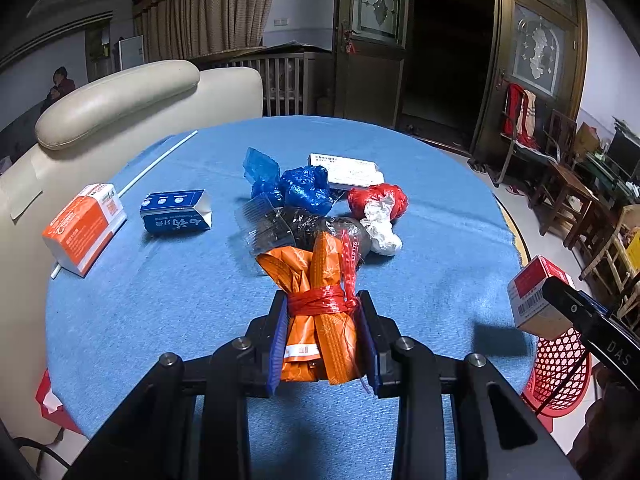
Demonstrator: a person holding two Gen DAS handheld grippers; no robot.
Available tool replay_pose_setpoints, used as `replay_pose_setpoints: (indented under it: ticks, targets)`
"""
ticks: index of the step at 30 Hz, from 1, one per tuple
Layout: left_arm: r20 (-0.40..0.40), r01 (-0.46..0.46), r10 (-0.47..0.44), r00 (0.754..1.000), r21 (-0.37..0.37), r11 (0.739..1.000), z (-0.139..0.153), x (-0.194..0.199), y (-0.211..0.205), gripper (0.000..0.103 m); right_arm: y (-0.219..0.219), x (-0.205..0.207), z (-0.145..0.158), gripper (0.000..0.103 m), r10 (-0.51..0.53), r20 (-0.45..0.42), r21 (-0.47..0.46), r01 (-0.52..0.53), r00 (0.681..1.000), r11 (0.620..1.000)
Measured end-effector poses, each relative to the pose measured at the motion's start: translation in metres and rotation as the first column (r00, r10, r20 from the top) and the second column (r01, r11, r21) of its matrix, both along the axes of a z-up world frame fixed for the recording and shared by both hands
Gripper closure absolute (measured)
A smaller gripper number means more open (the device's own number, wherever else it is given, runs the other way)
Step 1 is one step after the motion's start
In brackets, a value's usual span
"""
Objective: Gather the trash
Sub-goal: 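Drop the medicine box into the red basket with the right gripper while the left holds the bundle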
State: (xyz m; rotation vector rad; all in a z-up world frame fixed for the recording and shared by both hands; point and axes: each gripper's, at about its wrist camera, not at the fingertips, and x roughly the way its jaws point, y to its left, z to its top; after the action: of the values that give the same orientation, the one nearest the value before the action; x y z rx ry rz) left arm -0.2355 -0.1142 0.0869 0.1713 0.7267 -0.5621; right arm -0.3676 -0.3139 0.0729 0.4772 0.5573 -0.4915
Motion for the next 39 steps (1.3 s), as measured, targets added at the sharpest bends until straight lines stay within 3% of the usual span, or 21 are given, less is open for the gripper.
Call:
replay_pose_setpoints:
  ticks: [21, 29, 39]
  targets:
    - [-0.007, 0.039, -0.039, 0.999, 0.005, 0.999, -0.004, -0.001, -0.013, 0.069, -0.011, -0.006, -0.009, 0.017, -0.033, -0.018, 0.006, 0.033, 0.999, 0.999]
    - [-0.002, 0.084, -0.084, 0.996, -0.01, 0.996, -0.001, -0.011, -0.024, 0.069, -0.037, -0.045, -0.014, 0.017, -0.13, -0.051, -0.008, 0.13, 0.99, 0.991]
    - [-0.004, 0.214, -0.214, 0.977, -0.004, 0.977, -0.001, -0.037, -0.064, 0.069, -0.085, -0.114, -0.047, 0.017, -0.295, -0.161, 0.007, 0.3, 0.942, 0.954]
